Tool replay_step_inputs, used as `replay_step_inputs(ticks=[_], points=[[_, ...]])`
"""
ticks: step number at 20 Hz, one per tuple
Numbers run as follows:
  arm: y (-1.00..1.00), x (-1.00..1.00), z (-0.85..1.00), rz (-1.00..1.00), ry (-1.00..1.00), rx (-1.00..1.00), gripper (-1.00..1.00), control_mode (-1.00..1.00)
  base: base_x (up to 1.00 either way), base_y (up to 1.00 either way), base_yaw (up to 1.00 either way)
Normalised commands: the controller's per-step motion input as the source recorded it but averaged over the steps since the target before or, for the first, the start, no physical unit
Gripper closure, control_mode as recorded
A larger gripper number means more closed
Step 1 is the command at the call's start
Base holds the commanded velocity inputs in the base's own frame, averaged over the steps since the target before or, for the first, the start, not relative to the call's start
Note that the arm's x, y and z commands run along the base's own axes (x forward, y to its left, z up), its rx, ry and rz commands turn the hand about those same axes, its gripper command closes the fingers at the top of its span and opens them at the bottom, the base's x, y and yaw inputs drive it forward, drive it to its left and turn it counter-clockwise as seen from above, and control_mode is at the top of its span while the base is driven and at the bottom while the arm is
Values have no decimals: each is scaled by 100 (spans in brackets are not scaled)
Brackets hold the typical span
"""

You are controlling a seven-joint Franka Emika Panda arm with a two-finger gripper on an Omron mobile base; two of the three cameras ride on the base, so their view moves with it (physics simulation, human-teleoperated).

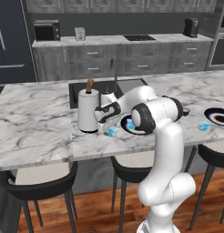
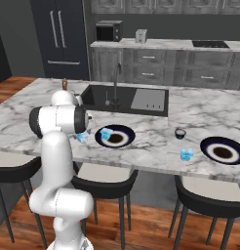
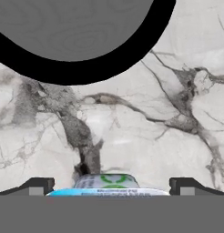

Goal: Place two yogurt containers on each plate.

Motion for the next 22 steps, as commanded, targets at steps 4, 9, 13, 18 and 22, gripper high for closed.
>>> replay_step_inputs(ticks=[4, 9, 13, 18, 22], points=[[0, 0, -10, 0, 0, 0, -100, -100, 0, 0, 0], [-2, -5, -2, 0, 0, 0, -100, -100, 0, 0, 0], [-13, -9, 0, -2, 0, 0, -100, -100, 0, 0, 0], [-8, 0, 0, -1, 0, 0, 100, -100, 0, 0, 0], [-16, 0, 2, -2, 0, 0, 100, -100, 0, 0, 0]])
